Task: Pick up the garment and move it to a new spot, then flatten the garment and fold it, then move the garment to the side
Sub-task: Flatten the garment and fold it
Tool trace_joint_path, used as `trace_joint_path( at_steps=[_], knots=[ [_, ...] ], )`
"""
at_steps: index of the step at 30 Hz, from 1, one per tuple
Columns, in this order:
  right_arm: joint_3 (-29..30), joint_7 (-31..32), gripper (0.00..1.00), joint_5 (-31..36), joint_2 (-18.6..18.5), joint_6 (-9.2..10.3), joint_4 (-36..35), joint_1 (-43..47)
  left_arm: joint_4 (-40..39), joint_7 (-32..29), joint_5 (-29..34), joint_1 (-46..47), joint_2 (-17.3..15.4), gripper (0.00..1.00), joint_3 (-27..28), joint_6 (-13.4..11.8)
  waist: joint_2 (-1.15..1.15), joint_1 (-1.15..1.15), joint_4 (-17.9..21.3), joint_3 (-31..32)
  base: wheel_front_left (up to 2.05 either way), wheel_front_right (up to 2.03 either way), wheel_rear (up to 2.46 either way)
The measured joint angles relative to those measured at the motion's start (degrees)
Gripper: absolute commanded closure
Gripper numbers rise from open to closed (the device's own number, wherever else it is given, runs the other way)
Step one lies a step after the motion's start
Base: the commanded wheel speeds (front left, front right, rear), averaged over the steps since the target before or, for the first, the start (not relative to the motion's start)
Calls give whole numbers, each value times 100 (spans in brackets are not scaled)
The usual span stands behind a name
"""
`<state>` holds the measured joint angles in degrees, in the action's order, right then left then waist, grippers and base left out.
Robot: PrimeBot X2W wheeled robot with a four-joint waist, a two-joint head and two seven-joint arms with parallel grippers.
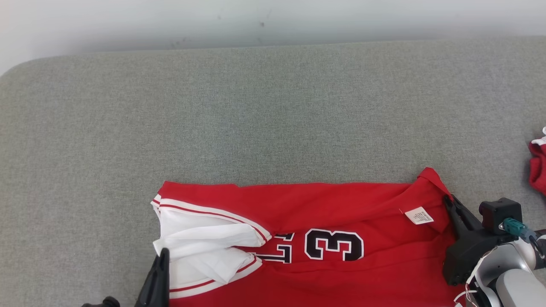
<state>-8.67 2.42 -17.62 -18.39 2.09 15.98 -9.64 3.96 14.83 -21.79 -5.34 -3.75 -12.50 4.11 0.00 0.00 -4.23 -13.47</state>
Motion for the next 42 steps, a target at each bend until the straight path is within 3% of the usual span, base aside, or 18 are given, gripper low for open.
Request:
trace_joint_path(
  at_steps=[4,5,6,7,8,15,30,37,42],
  knots=[
    [-23,2,100,0,1,0,-23,2,63,0,1,1,8,100,-127,51,0,0,1,23,0,0,0],
    [-27,3,85,0,2,0,-30,5,87,0,1,1,12,95,-145,52,0,0,1,31,0,0,0],
    [-31,8,0,-1,4,0,-36,8,114,0,1,1,13,62,-148,52,0,0,0,38,0,0,0],
    [-33,9,0,-5,11,0,-37,18,158,0,1,0,12,13,-151,53,0,0,-1,46,0,0,0],
    [-32,10,0,-18,18,1,-40,38,225,0,1,-1,12,0,-163,59,0,0,-2,55,0,0,0],
    [15,11,0,-80,27,52,-46,251,502,0,2,-103,5,0,-241,101,0,0,-38,159,0,0,0],
    [567,-222,0,-222,93,354,-508,602,816,-1,97,-386,-143,0,-86,74,0,0,-117,339,0,0,0],
    [728,-456,0,-402,498,402,-717,710,1181,-1,477,-435,-347,0,107,-422,0,-1,-114,461,0,0,0],
    [906,-743,0,-658,804,447,-869,709,747,-14,717,-180,-341,0,212,-614,0,0,-117,567,0,0,0]
  ],
)
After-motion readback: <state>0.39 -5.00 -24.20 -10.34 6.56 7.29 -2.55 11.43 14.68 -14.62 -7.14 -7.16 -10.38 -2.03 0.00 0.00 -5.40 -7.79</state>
